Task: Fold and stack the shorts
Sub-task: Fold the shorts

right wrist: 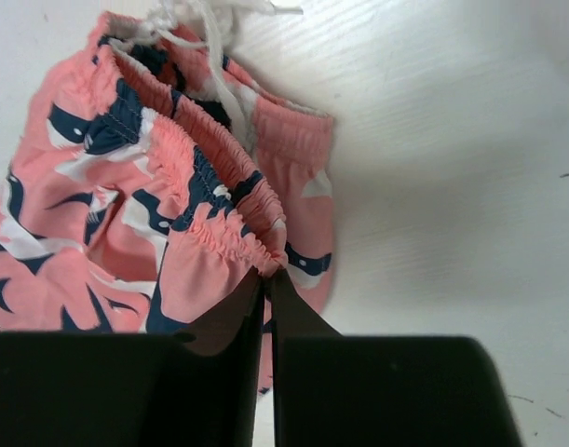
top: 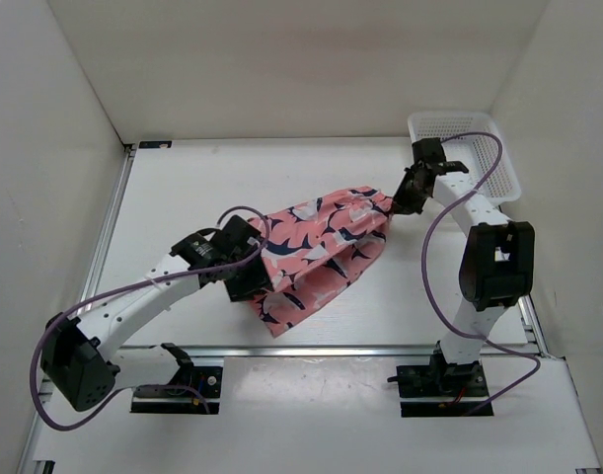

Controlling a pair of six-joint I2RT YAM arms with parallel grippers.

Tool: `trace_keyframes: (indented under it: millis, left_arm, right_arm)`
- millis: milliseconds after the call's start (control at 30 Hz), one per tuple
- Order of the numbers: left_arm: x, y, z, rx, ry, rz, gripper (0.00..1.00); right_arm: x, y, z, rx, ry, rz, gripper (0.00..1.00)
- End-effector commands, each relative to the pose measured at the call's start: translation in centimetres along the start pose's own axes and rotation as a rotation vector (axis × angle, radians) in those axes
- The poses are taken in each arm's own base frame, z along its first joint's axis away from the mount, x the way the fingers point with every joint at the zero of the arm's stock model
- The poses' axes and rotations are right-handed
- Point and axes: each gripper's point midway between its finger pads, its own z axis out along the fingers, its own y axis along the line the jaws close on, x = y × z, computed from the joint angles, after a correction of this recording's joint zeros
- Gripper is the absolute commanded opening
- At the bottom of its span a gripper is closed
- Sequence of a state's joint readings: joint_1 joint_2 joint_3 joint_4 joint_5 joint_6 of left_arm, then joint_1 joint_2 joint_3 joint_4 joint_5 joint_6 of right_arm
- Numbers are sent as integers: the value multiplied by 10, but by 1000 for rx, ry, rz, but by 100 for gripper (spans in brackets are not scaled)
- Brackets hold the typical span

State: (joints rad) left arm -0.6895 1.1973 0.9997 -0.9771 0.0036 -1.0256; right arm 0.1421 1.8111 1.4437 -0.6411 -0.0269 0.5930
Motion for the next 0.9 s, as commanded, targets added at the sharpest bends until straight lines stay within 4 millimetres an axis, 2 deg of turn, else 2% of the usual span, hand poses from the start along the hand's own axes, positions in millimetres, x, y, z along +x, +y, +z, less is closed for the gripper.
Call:
trace_keyframes:
  millis: [0,33,67,100,167,200,300,400,433,500,567,667,733,800,867]
  left_arm:
    - [15,-3,4,10,41,33,78]
    - [23,-4,6,7,67,62,93]
    - [22,-5,9,8,68,72,100]
    - [26,-5,11,2,78,98,100]
    - [31,-2,18,-26,100,117,100]
    - [30,0,22,-43,98,118,100]
    - [33,4,31,-83,112,127,100]
    - [35,2,46,-94,123,145,100]
    - [36,1,50,-96,135,144,100]
    - [45,3,65,-131,165,167,100]
    - [55,2,77,-156,200,190,100]
    - [59,-11,84,-143,204,217,100]
    - [64,-12,94,-163,219,229,100]
    - [71,-2,106,-211,248,249,97]
    - [72,2,114,-237,248,251,92]
  right_arm:
    - [-25,-3,-6,39,-81,-31,19]
    - [-25,-3,-6,39,-81,-31,26]
    - [-24,-1,-6,27,-73,-40,32]
    - [-23,0,-6,18,-68,-41,48]
    - [-19,-1,-5,15,-53,-49,55]
    - [-14,1,-8,10,-52,-58,64]
    - [1,-5,-14,22,-41,-57,74]
    - [12,-6,-18,-6,-36,-47,75]
    - [26,-13,-11,5,4,-44,75]
    - [34,-14,-9,-13,18,-33,75]
    - [47,-23,0,4,44,-30,75]
    - [51,-22,6,-19,55,-30,75]
    - [51,-21,14,-25,63,-29,73]
    - [54,-22,28,-26,82,-27,72]
    - [52,-19,39,-46,77,-29,66]
